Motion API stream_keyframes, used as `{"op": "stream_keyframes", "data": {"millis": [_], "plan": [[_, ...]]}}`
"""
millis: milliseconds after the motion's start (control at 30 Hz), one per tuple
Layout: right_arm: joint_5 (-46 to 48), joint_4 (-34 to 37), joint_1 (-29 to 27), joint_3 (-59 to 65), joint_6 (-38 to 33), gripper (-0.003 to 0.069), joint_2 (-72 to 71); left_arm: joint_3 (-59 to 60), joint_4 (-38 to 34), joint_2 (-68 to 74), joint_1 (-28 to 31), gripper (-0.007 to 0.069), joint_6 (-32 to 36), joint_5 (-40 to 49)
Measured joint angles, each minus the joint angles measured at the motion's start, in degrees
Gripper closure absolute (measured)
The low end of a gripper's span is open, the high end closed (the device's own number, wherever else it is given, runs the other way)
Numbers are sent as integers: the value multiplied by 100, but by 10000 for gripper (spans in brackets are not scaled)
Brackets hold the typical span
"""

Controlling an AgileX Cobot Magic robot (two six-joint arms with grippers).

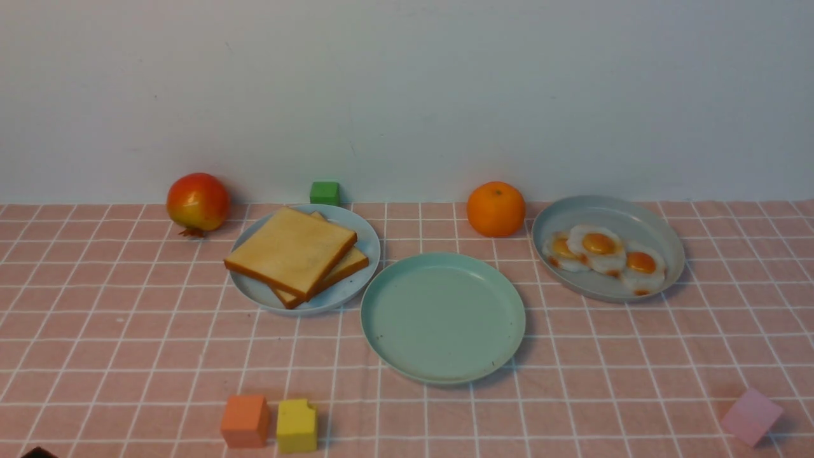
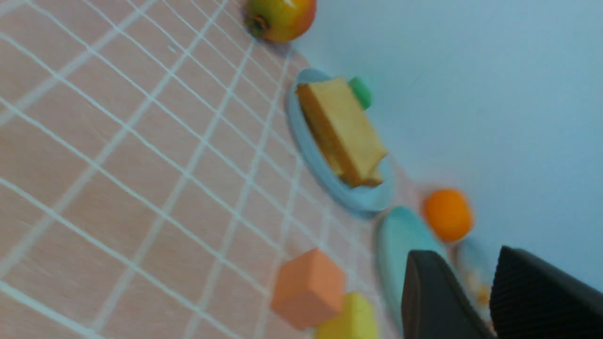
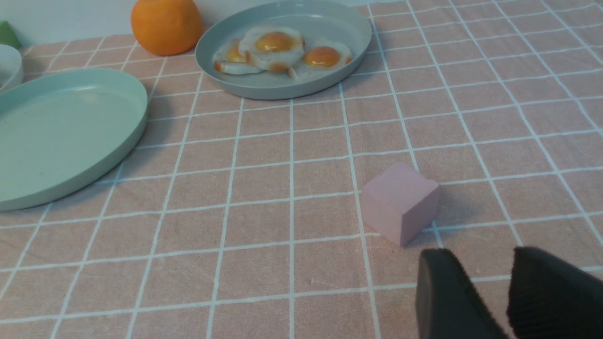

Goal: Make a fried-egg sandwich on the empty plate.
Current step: Use the left arm to grab a slice of bread

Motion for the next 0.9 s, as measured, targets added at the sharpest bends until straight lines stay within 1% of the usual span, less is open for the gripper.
{"op": "stream_keyframes", "data": {"millis": [33, 100, 133, 167, 233, 267, 300, 367, 400, 433, 467, 533, 567, 600, 633, 667, 733, 767, 800, 900], "plan": [[0, 0, 0, 0, 0, 419, 0, 0, -111, 0, 0, 386, -39, -26], [0, 0, 0, 0, 0, 419, 0, -7, -691, 0, 0, 386, -147, -359], [0, 0, 0, 0, 0, 419, 0, -22, -755, 0, 0, 387, -147, -354], [0, 0, 0, 0, 0, 419, 0, -180, -913, 0, 0, 404, -104, -143], [0, 0, 0, 0, 0, 419, 0, -549, -927, 0, 0, 454, 225, 259], [0, 0, 0, 0, 0, 419, 0, -600, -927, 11, 0, 461, 279, 377], [0, 0, 0, 0, 0, 419, 0, -1112, -845, 177, 0, 535, 879, 880], [0, 0, 0, 0, 0, 419, 0, -1648, -738, 660, -26, 606, 1538, 1480], [0, 0, 0, 0, 0, 419, 0, -1873, -697, 886, -67, 612, 1870, 1677], [0, 0, 0, 0, 0, 419, 0, -2140, -644, 1116, -144, 612, 2044, 1817], [0, 0, 0, 0, 0, 419, 0, -2396, -564, 1444, -255, 612, 2384, 2125], [0, 0, 0, 0, 0, 419, 0, -2901, -365, 1932, -546, 612, 2639, 2594], [0, 0, 0, 0, 0, 419, 0, -2952, -340, 2048, -578, 612, 2658, 2714], [0, 0, 0, 0, 0, 419, 0, -3406, -58, 2541, -849, 612, 2708, 3241], [0, 0, 0, 0, 0, 419, 0, -3406, -25, 2678, -876, 612, 2708, 3309], [0, 0, 0, 0, 0, 419, 0, -3794, 222, 3173, -1045, 612, 2708, 3833], [0, 0, 0, 0, 0, 419, 0, -4261, 557, 3943, -1231, 612, 2708, 4263], [0, 0, 0, 0, 0, 419, 0, -4403, 638, 4253, -1290, 612, 2708, 4331], [0, 0, 0, 0, 0, 419, 0, -4436, 661, 4253, -1290, 612, 2708, 4331], [0, 0, 0, 0, 0, 419, 0, -4834, 823, 5064, -1551, 612, 2710, 4263]]}}
